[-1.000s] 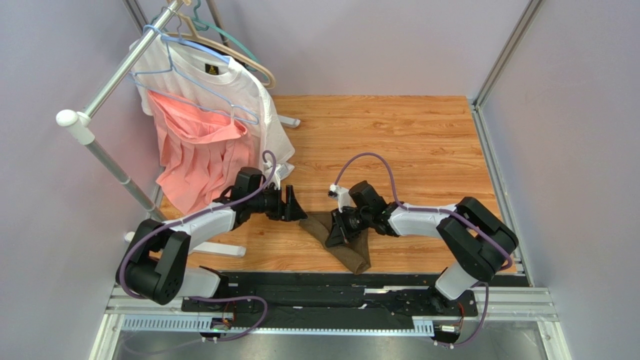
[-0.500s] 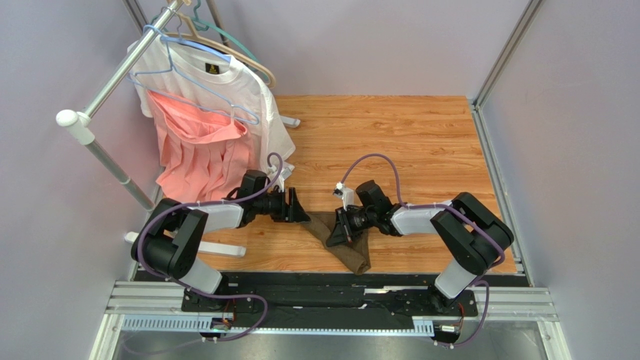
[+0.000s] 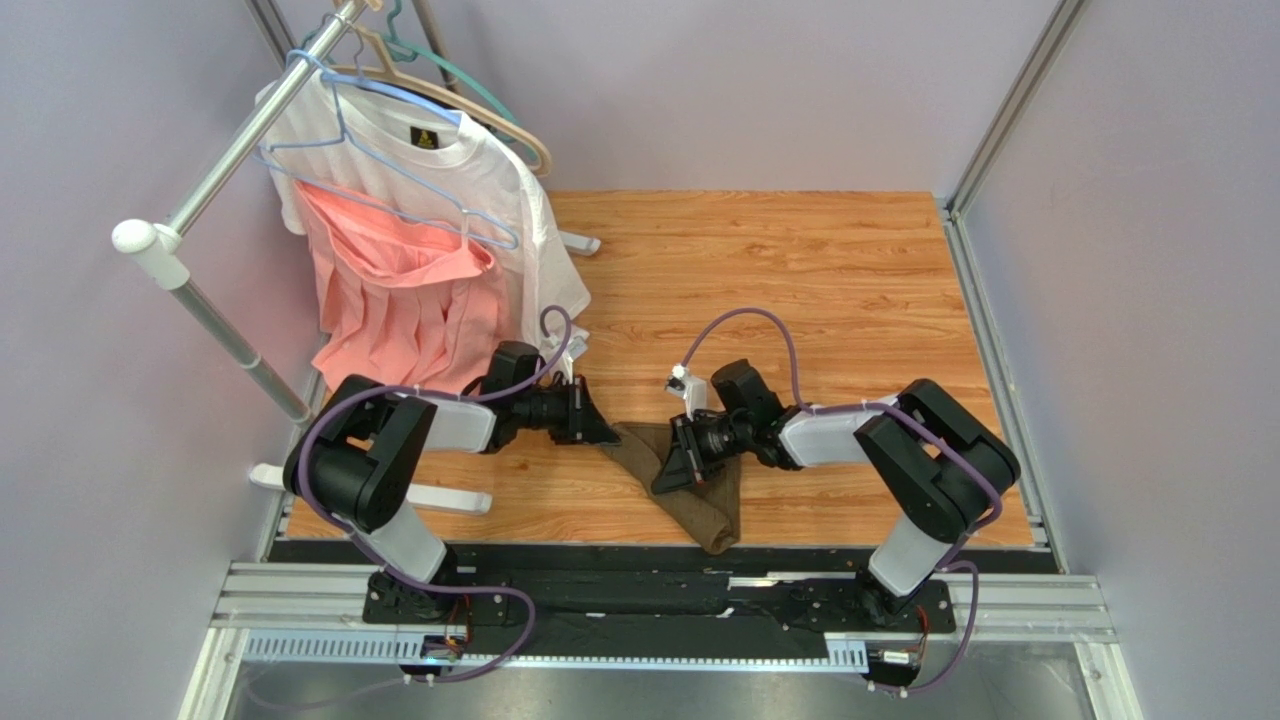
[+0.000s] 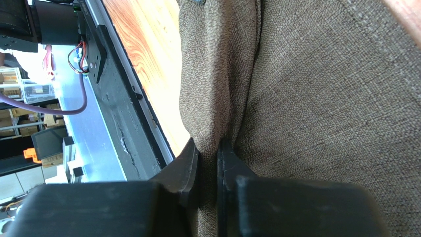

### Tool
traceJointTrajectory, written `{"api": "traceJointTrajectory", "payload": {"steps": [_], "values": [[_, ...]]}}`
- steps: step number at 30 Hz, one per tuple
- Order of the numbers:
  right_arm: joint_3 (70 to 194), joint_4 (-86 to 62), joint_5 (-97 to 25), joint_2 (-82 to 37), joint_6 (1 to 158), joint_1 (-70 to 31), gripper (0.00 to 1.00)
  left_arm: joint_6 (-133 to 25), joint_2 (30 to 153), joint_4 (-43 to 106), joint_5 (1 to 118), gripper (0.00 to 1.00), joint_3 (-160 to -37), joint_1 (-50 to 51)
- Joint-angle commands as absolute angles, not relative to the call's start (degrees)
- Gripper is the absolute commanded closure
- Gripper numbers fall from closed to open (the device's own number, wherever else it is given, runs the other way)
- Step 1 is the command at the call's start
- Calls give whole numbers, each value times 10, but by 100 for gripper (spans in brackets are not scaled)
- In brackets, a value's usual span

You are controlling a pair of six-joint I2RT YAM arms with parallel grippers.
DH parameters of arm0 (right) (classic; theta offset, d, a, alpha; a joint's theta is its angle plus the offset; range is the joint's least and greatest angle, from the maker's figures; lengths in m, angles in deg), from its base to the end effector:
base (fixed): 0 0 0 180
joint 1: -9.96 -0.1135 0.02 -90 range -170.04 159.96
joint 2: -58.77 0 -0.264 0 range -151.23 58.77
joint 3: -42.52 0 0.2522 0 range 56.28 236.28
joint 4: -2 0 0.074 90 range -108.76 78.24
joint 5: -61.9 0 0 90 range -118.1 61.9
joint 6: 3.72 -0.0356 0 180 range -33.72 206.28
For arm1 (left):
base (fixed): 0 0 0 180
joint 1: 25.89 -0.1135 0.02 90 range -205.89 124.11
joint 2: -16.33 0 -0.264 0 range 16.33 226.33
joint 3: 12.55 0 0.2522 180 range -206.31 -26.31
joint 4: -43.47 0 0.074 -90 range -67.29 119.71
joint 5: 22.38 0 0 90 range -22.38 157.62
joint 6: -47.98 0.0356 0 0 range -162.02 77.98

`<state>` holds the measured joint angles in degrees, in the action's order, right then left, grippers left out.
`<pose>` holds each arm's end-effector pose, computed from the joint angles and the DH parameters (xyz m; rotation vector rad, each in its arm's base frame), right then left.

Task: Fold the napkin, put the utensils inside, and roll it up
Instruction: Roll the napkin with the utensil

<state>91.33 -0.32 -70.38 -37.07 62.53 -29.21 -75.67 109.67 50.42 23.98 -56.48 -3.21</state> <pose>0.2052 0.1980 0.1155 -0.7139 2.5126 1.3527 0.2425 -0.1280 0.1182 0.1931 2.4445 -1.3544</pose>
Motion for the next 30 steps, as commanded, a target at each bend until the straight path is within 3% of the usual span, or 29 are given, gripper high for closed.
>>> {"api": "traceJointTrajectory", "payload": {"steps": [1, 7, 10, 20, 30], "values": [[929, -70, -644, -377, 668, -293, 75, -744, 1101, 502, 219, 100, -579, -19], [955, -188, -580, -301, 692, -291, 45, -689, 1088, 372, 252, 100, -620, -19], [964, -243, -533, -240, 691, -292, 38, -679, 1083, 321, 272, 100, -635, -19], [982, -431, -304, -80, 636, -422, 30, -672, 1100, 275, 272, 100, -666, -19], [955, -415, -320, -96, 567, -487, 29, -667, 1096, 264, 271, 100, -668, -19]]}}
